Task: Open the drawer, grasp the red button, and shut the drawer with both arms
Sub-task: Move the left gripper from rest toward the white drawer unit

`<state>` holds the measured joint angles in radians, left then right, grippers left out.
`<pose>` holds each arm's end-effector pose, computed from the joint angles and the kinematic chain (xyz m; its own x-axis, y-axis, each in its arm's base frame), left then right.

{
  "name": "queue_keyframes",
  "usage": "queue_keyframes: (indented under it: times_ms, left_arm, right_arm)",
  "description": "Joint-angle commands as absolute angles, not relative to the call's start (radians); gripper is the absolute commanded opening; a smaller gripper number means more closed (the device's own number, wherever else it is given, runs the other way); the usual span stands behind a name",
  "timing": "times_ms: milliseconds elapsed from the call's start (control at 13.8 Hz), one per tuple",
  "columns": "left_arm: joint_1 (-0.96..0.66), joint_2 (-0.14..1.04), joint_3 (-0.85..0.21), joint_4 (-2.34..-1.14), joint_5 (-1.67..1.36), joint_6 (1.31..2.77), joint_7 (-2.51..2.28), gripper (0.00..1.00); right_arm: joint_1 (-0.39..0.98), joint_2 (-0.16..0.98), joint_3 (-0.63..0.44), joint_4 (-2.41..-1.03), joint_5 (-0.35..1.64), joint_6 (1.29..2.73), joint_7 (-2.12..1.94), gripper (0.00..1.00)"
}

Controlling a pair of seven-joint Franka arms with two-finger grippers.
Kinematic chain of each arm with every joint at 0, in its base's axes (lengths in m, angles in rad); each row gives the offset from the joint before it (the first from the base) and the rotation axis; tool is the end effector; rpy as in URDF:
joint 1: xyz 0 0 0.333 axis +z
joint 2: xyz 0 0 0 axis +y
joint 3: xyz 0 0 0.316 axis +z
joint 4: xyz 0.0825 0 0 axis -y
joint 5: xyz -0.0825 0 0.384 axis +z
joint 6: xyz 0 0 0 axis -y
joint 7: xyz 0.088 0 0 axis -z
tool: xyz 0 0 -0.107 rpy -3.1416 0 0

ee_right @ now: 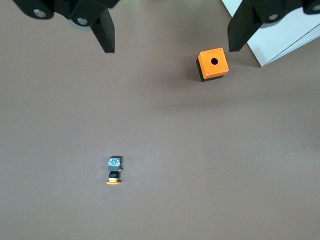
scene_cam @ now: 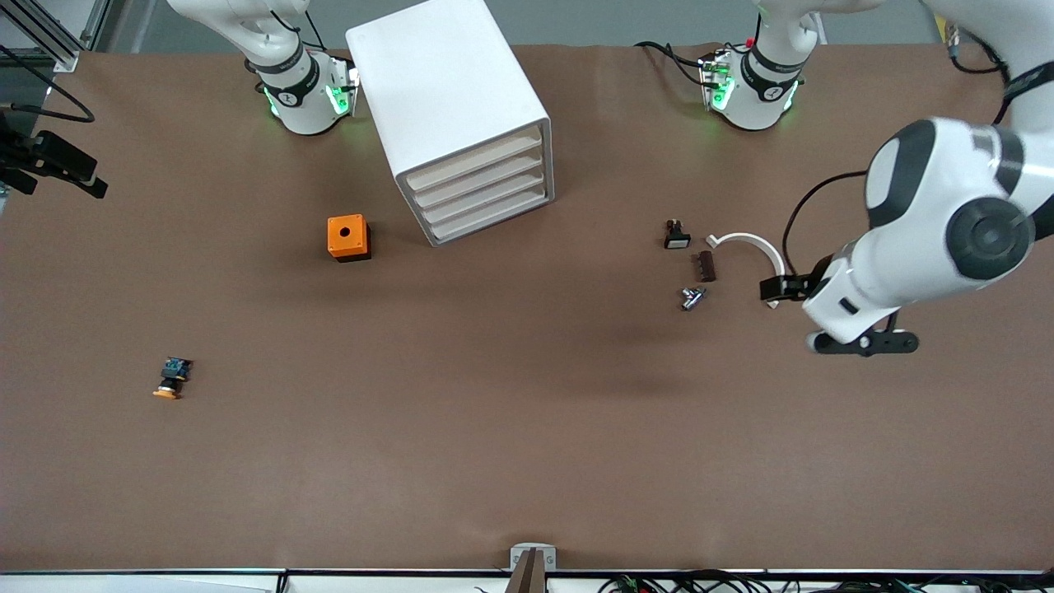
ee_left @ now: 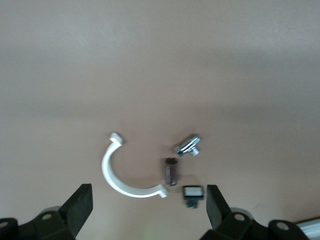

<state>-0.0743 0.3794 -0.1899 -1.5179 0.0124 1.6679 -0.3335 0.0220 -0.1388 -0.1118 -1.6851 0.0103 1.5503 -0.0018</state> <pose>0.6264 -0.1523 0.4304 0.9711 0.0721 -0.2276 0.0700 -0.9974 -0.0173 0.5062 -0.0487 0.6422 0.9962 -0.0867 0.0032 -0.0866 -0.9959 -0.0257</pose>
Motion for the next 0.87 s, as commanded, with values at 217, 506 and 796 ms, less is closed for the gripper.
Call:
queue_keyframes:
  times_ms: [217, 506, 796]
  left_arm:
    - [-0.28, 0.581, -0.189, -1.372, -0.029, 1.661, -0.961, 1.0]
    - [-0.426, 0.659, -0.189, -1.355, -0.078, 1.67, -1.453, 1.0]
    - [-0.512, 0.722, -0.187, -1.359, -0.21, 1.703, -1.771, 1.0]
  right_arm:
    - [0.029, -0.161, -0.11, -1.698, -0.008, 1.548, 0.02, 1.0]
    - [0.029, -0.161, -0.11, -1.698, -0.008, 1.548, 0.02, 1.0]
    - [0.029, -0.161, -0.11, -1.698, -0.008, 1.548, 0.018, 1.0]
